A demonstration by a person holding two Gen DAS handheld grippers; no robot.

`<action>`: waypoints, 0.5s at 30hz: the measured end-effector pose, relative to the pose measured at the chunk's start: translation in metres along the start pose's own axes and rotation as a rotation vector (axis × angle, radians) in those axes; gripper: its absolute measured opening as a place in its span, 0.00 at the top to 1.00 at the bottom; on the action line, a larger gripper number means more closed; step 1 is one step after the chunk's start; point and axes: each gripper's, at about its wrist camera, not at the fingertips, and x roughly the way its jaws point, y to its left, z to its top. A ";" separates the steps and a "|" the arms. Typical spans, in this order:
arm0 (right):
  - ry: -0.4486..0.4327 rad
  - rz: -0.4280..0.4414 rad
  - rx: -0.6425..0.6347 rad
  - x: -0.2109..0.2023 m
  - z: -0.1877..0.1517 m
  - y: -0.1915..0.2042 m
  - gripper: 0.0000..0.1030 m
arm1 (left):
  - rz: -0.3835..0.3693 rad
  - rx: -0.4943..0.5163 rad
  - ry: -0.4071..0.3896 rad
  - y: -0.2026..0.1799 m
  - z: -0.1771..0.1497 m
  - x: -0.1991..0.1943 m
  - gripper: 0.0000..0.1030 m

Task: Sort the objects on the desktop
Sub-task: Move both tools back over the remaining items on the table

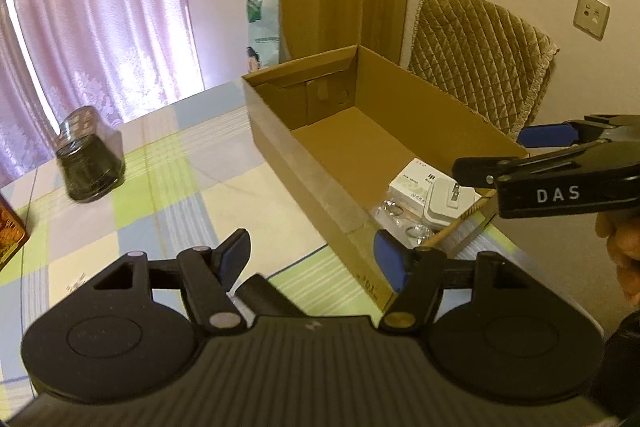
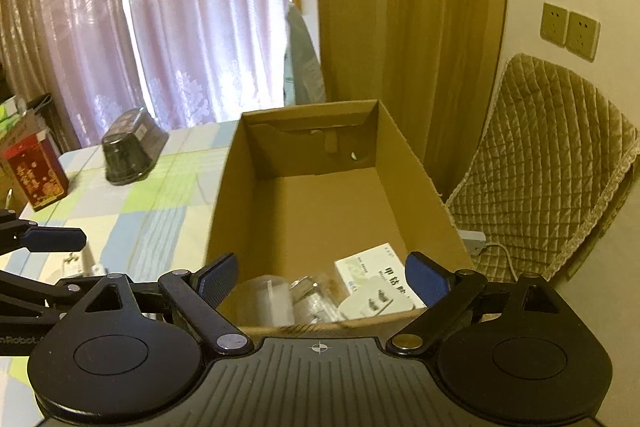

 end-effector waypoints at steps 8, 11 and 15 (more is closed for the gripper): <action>-0.007 0.030 -0.035 -0.025 -0.006 0.030 0.10 | 0.031 -0.048 0.000 0.016 -0.023 -0.033 0.38; -0.008 0.040 -0.047 -0.032 -0.009 0.040 0.10 | 0.045 -0.064 0.000 0.024 -0.030 -0.044 0.38; -0.007 0.049 -0.061 -0.040 -0.013 0.050 0.10 | 0.068 -0.088 -0.002 0.034 -0.041 -0.060 0.37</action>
